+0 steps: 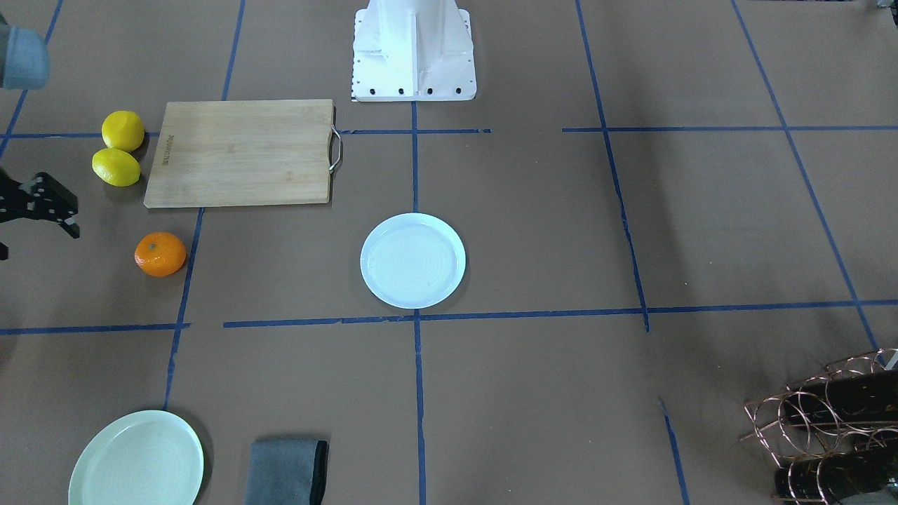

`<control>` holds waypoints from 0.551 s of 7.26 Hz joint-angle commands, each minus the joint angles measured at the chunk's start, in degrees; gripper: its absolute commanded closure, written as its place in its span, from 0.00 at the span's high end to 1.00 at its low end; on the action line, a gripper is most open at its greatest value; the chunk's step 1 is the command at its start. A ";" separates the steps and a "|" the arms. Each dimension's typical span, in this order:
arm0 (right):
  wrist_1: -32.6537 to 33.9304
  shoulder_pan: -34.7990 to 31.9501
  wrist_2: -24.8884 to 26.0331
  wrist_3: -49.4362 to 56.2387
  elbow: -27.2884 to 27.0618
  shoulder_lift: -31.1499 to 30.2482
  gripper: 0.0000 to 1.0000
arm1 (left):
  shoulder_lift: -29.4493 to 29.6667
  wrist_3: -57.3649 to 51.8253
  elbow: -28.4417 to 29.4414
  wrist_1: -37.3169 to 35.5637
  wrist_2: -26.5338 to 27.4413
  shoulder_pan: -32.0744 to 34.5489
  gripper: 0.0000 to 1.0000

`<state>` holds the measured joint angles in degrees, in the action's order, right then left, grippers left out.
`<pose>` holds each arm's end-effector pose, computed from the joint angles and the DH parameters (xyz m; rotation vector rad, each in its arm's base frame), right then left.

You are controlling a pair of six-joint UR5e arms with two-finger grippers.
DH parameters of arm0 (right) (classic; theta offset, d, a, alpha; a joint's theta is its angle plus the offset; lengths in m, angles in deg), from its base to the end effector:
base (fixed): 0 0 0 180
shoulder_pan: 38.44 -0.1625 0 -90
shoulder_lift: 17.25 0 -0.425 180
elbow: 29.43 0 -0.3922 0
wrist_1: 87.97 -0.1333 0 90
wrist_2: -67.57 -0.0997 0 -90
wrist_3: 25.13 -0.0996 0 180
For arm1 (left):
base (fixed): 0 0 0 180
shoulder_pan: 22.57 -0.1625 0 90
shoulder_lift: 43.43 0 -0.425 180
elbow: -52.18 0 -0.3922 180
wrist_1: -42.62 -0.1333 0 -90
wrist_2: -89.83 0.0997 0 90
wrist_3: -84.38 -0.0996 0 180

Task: Pick orange to plate
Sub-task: 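Lower the right gripper over the orange and grasp it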

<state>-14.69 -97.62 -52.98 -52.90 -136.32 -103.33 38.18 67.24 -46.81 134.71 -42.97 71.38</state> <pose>-0.1990 -0.4949 0.4545 0.3063 -0.7616 -0.2248 -0.0953 -0.4276 0.6472 0.1811 0.7279 0.2369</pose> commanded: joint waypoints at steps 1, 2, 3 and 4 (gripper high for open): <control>-4.46 10.09 9.60 -11.31 0.55 0.55 1.00 | 0.22 0.00 -0.06 0.20 -0.01 0.01 1.00; -5.86 12.13 11.81 -12.99 1.68 0.56 1.00 | 0.22 0.00 -0.06 0.20 -0.01 0.01 1.00; -8.22 12.59 12.36 -13.01 4.39 0.56 1.00 | 0.22 -0.09 -0.06 0.20 -0.01 0.01 1.00; -11.46 12.85 12.45 -13.01 6.94 1.16 1.00 | 0.22 -0.09 -0.06 0.20 -0.01 0.01 1.00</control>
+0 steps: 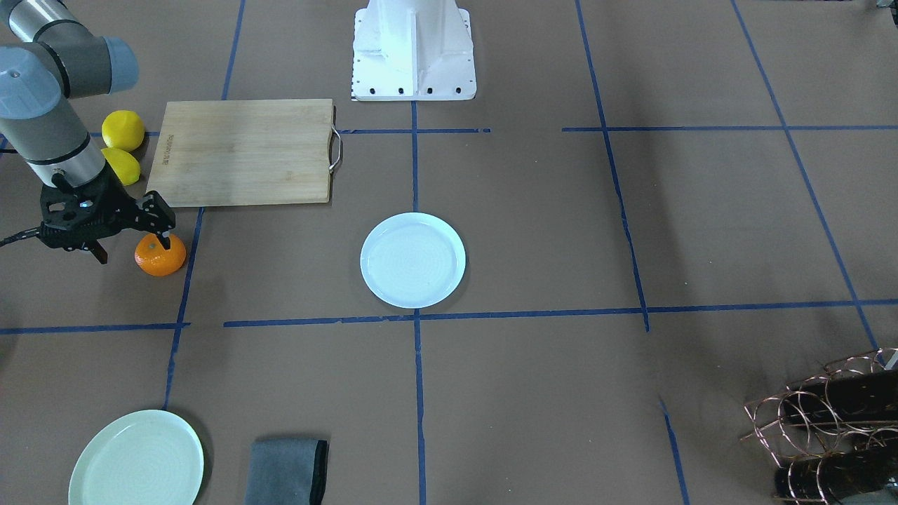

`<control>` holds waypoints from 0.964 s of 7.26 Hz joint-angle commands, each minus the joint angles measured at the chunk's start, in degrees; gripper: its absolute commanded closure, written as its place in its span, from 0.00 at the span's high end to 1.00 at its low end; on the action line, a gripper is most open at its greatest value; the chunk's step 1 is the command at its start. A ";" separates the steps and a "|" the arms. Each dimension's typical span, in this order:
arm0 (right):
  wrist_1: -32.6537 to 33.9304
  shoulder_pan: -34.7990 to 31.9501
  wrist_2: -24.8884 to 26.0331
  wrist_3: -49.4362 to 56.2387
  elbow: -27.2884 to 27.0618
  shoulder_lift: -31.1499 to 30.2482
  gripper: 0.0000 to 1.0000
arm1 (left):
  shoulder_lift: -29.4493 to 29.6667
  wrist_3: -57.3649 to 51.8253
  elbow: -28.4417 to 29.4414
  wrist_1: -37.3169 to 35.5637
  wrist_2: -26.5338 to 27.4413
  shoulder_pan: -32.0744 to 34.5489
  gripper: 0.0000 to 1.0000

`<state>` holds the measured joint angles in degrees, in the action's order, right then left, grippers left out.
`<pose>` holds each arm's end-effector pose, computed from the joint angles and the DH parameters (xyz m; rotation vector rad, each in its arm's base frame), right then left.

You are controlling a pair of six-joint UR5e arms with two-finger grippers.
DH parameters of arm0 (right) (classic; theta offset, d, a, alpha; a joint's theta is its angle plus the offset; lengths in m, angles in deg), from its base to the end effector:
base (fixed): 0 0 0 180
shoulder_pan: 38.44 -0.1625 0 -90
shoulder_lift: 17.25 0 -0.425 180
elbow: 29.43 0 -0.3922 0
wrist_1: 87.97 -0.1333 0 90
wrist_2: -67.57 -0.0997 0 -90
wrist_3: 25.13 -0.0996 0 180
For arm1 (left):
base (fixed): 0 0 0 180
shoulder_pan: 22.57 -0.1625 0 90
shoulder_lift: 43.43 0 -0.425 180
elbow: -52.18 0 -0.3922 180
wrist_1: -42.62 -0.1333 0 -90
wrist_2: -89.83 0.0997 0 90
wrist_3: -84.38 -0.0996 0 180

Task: Pick orange to plate
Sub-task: 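Lower the right gripper over the orange and grasp it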

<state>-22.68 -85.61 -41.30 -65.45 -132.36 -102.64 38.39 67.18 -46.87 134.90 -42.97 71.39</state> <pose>-0.2966 -0.4686 0.4707 0.3382 -0.7203 -0.1629 -0.0955 -0.4297 0.6447 0.1891 0.7263 0.2407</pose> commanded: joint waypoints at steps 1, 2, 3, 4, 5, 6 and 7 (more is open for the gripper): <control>-4.03 0.85 0.68 -0.55 4.49 1.79 1.00 | 0.01 -0.03 -0.09 0.00 0.00 0.00 1.00; -4.04 0.94 0.68 -0.82 4.15 1.89 1.00 | 0.01 -0.03 -0.09 0.00 0.00 0.00 1.00; -4.04 1.20 0.59 -1.51 3.89 1.80 1.00 | 0.01 -0.03 0.00 0.09 0.00 0.00 1.00; -4.04 2.16 0.76 -1.52 4.23 1.71 1.00 | 0.01 -0.12 0.00 0.09 0.00 0.00 1.00; -3.95 2.69 0.77 -1.52 4.32 1.63 1.00 | 0.01 -0.12 -0.09 0.09 -0.09 0.00 1.00; -3.95 2.96 0.85 -1.52 4.41 1.19 1.00 | 0.01 -0.12 -0.09 0.09 -0.09 0.00 1.00; -3.77 2.96 0.85 -1.52 4.50 0.93 1.00 | 0.01 -0.12 -0.09 0.09 -0.09 0.00 1.00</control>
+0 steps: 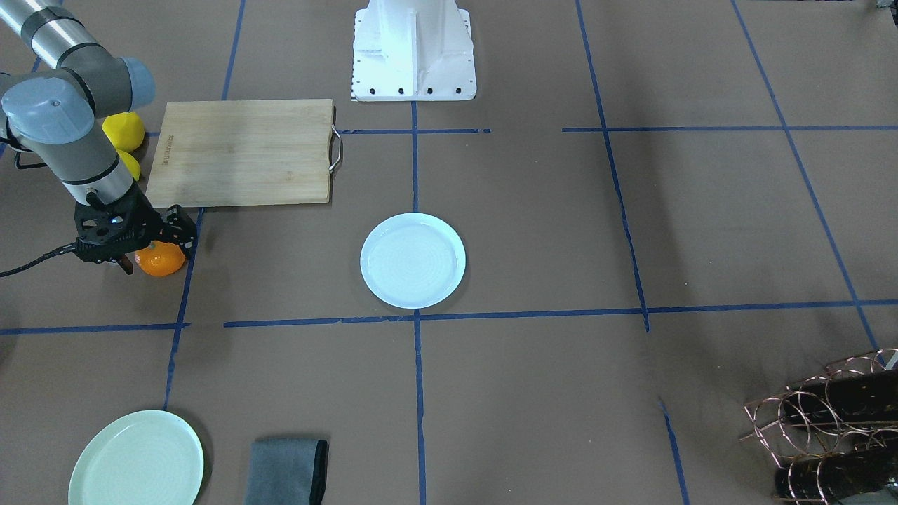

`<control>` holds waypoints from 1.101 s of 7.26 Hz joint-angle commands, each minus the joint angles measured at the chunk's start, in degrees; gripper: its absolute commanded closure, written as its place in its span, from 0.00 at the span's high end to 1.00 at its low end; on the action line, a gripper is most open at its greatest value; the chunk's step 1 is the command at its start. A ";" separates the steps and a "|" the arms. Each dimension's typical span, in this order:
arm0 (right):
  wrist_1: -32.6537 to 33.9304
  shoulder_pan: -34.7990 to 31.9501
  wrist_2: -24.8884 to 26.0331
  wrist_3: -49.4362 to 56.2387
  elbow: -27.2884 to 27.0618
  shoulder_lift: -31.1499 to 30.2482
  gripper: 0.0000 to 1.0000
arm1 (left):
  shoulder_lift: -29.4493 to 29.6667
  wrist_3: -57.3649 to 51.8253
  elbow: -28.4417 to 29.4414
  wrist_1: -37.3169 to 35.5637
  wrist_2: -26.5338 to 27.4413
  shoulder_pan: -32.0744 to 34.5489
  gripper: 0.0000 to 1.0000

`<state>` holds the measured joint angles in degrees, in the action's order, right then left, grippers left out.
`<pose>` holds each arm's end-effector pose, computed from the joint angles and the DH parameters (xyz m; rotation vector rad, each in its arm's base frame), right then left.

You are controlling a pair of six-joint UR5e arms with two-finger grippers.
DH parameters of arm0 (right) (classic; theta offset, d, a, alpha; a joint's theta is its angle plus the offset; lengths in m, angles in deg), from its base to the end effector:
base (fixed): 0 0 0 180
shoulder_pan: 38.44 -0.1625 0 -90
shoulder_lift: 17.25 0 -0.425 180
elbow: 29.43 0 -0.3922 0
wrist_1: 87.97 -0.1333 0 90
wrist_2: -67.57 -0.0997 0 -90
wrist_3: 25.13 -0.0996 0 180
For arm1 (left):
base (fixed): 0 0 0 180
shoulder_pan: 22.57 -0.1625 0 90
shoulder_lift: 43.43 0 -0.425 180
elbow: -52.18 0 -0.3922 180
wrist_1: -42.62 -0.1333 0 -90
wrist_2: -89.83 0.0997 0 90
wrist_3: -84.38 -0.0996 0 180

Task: Pick orange to plate
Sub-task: 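Lower the right gripper over the orange and grasp it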

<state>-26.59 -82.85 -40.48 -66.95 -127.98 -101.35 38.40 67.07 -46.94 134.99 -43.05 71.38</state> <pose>-0.3291 -0.4657 0.4885 0.3318 -0.7325 -0.1806 -0.0954 -0.4300 0.6438 0.1928 0.7271 0.2438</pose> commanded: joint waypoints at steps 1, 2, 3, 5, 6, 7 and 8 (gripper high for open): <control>0.32 0.28 0.04 0.07 0.47 -0.37 1.00 | 0.00 0.00 -0.02 0.09 -0.01 0.00 1.00; 0.32 0.55 0.04 0.07 0.99 -0.37 1.00 | 0.00 0.00 -0.02 0.09 -0.01 0.00 1.00; 0.32 0.90 0.56 0.07 1.35 -0.28 1.00 | 0.00 0.00 -0.02 0.09 -0.01 0.00 1.00; 0.41 1.25 0.74 0.16 1.70 -0.36 1.00 | 0.18 -0.09 -0.02 0.09 -0.01 0.00 1.00; 0.41 1.25 0.65 0.33 1.53 -0.37 0.86 | 0.18 -0.09 -0.02 0.09 -0.01 0.00 1.00; 0.41 1.34 0.48 0.34 1.44 -0.28 0.42 | 0.18 -0.01 -0.02 0.09 -0.01 0.00 1.00; 0.41 1.43 0.30 0.25 1.00 0.07 0.14 | 0.18 -0.09 -0.02 0.09 -0.01 0.00 1.00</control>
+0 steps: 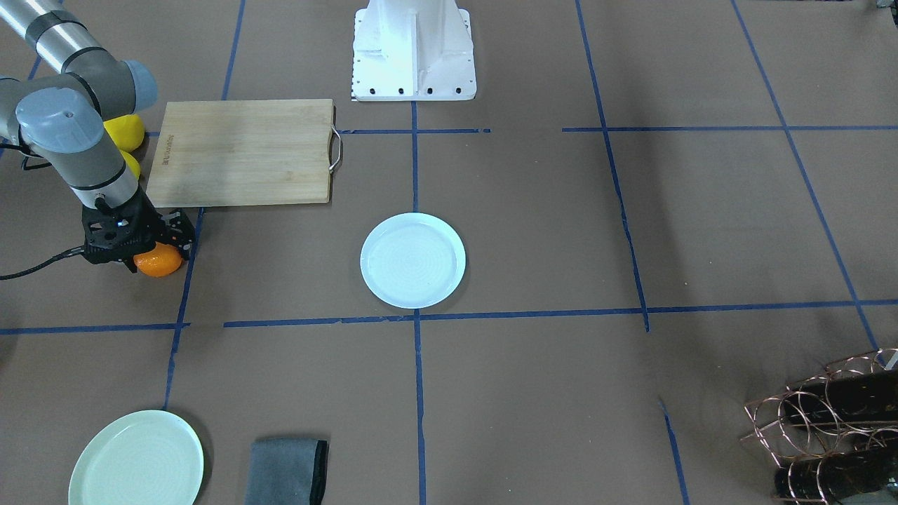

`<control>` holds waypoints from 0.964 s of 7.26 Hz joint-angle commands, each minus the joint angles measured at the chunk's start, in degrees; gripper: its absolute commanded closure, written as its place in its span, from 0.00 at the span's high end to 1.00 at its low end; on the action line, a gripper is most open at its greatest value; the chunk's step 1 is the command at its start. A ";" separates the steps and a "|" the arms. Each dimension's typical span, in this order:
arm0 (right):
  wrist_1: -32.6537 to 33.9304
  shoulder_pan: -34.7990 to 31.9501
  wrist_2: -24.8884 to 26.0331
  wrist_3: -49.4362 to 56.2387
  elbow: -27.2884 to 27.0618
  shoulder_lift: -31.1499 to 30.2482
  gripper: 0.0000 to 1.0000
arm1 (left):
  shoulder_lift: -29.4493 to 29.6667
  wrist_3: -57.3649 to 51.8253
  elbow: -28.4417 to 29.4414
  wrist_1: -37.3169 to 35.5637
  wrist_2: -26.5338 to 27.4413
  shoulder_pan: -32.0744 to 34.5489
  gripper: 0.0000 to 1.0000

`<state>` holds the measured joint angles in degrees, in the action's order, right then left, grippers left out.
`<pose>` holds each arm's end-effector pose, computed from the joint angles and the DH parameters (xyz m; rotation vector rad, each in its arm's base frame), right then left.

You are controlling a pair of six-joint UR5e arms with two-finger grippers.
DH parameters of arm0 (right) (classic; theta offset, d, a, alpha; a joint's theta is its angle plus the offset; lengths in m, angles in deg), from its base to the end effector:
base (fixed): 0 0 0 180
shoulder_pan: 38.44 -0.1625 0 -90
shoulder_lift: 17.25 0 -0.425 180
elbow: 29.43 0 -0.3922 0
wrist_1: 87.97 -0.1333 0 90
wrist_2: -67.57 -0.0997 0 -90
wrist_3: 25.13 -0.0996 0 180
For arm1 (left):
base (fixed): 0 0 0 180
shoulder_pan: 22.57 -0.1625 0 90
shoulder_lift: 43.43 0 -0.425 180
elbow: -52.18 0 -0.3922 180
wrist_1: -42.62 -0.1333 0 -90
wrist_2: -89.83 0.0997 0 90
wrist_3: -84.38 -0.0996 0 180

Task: Pick orange to plate
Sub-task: 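Lower the right gripper over the orange and grasp it, then carry the orange with the right gripper over the light blue plate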

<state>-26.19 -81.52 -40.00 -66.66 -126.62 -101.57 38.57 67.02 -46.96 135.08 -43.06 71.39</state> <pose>-0.3399 -0.4592 0.5041 0.3056 -0.7073 -0.1993 -0.0955 -0.4315 0.6421 0.1978 0.7263 0.2463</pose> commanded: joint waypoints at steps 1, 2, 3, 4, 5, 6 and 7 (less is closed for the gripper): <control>0.35 0.19 -0.44 -0.22 -2.54 0.73 0.11 | 0.01 -0.04 0.00 0.00 0.00 0.00 1.00; 2.01 0.54 -0.97 -0.30 -5.35 1.34 0.13 | 0.01 -0.04 0.00 0.00 0.00 0.00 1.00; 6.38 0.80 -1.23 -1.70 -6.60 5.53 0.18 | 0.01 -0.04 0.00 0.00 0.00 0.00 1.00; 13.03 2.72 -0.80 -7.63 -6.35 12.88 0.18 | 0.01 -0.04 0.00 0.00 0.00 0.00 1.00; 19.45 6.05 0.25 -12.21 -5.74 20.26 0.17 | 0.01 -0.04 0.00 0.00 0.00 0.00 1.00; 23.52 8.08 4.09 -16.61 -1.99 28.16 0.17 | -0.08 -0.04 0.00 0.00 0.00 0.00 1.00; 23.99 10.02 6.39 -19.87 3.53 33.46 0.18 | -0.08 -0.04 0.00 0.00 0.00 0.00 1.00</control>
<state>-4.94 -74.10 -36.74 -81.84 -128.56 -75.91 38.52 66.97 -46.96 135.08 -43.06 71.38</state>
